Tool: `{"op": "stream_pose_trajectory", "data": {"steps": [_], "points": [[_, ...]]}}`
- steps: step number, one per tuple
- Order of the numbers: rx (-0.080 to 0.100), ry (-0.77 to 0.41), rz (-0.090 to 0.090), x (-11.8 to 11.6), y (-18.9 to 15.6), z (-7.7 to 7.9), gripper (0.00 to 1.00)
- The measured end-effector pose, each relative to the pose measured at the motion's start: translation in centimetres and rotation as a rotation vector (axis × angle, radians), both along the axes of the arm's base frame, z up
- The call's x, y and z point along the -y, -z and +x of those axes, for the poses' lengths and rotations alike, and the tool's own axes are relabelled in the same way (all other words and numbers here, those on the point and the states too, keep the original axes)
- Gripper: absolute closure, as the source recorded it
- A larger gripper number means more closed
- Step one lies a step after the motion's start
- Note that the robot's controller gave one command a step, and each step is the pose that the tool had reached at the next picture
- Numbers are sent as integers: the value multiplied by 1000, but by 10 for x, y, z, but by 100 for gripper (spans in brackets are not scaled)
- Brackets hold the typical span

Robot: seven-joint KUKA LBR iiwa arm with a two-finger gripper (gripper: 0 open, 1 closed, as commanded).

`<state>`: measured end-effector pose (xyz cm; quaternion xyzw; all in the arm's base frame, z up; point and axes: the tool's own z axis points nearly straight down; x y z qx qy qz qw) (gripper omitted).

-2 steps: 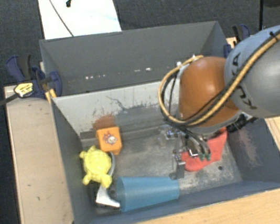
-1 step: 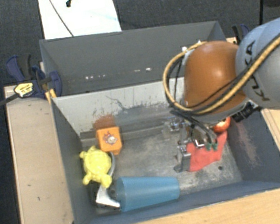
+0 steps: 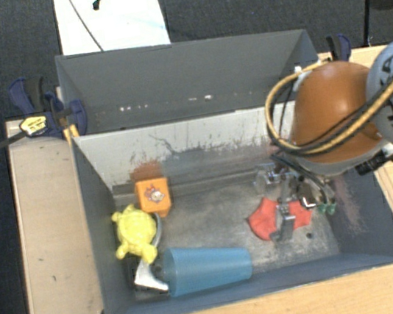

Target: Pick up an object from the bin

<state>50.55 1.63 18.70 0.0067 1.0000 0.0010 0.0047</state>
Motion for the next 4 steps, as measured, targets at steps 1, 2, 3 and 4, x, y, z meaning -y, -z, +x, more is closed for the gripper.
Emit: {"op": "stream_pose_trajectory", "data": {"steps": [1, 2, 3, 4], "points": [[-6, -113, -4, 27, 20, 29, 0], [-3, -268, -3, 34, 32, 25, 0], [-6, -38, -1, 32, 117, 60, 100], [-6, -37, -1, 32, 117, 60, 100]]}}
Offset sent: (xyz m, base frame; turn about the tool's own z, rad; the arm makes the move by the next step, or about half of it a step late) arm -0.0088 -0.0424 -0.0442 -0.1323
